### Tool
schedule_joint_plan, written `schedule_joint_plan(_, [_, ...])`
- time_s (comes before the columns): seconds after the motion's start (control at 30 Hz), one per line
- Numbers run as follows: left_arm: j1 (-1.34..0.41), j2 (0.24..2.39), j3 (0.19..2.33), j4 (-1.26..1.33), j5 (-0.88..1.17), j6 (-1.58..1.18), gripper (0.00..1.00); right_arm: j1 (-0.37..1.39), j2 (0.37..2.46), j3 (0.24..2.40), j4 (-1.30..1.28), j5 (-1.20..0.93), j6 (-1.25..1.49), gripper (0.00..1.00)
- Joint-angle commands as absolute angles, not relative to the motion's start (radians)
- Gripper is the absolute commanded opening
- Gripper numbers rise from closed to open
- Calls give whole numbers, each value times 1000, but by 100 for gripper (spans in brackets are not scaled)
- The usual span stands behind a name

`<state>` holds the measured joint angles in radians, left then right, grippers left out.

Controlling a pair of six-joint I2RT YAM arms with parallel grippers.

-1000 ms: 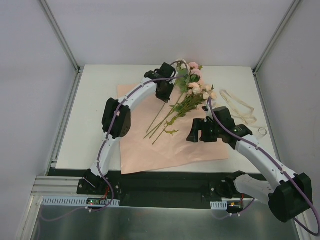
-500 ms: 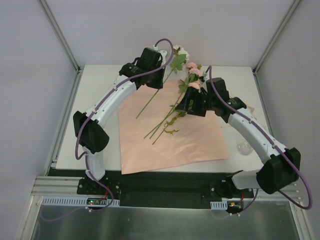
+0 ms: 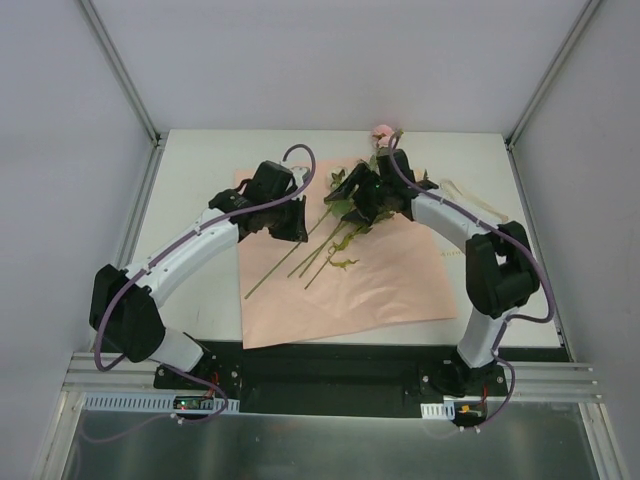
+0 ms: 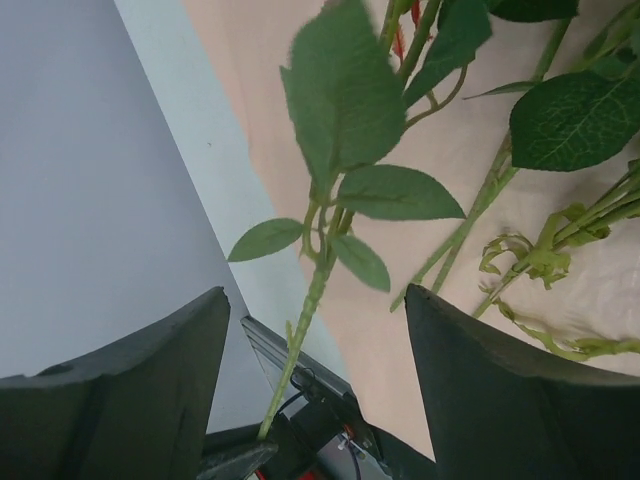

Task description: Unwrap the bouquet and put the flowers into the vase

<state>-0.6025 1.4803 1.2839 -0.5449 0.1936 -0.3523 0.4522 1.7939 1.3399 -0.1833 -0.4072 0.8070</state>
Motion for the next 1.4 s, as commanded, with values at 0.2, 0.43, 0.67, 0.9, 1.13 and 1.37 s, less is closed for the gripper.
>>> schedule_joint_plan(0.2, [-607,1371,1117,-410,295,-376,0,541,1845,1289,-12,-425,963,68])
schedule_joint_plan(0.43, [-607,1344,1094,-408,301,-365,0,560,1873,1319,20,-434,992,45])
schedule_joint_plan(0.67, [-607,1328,1074,-402,313,-362,0,586,1868,1315,11,-416,979,23])
schedule_joint_plan(0.9, [-606,1211,1023,-382,417,-347,42,583,1740,1501,-231,-313,617,1])
schedule_joint_plan(1.13, [-604,979,959,-374,429,-298,71,558,1414,1609,-544,-91,134,0])
schedule_joint_plan(1.37, [-604,907,924,-371,498,-276,77,540,967,1615,-652,386,-365,1])
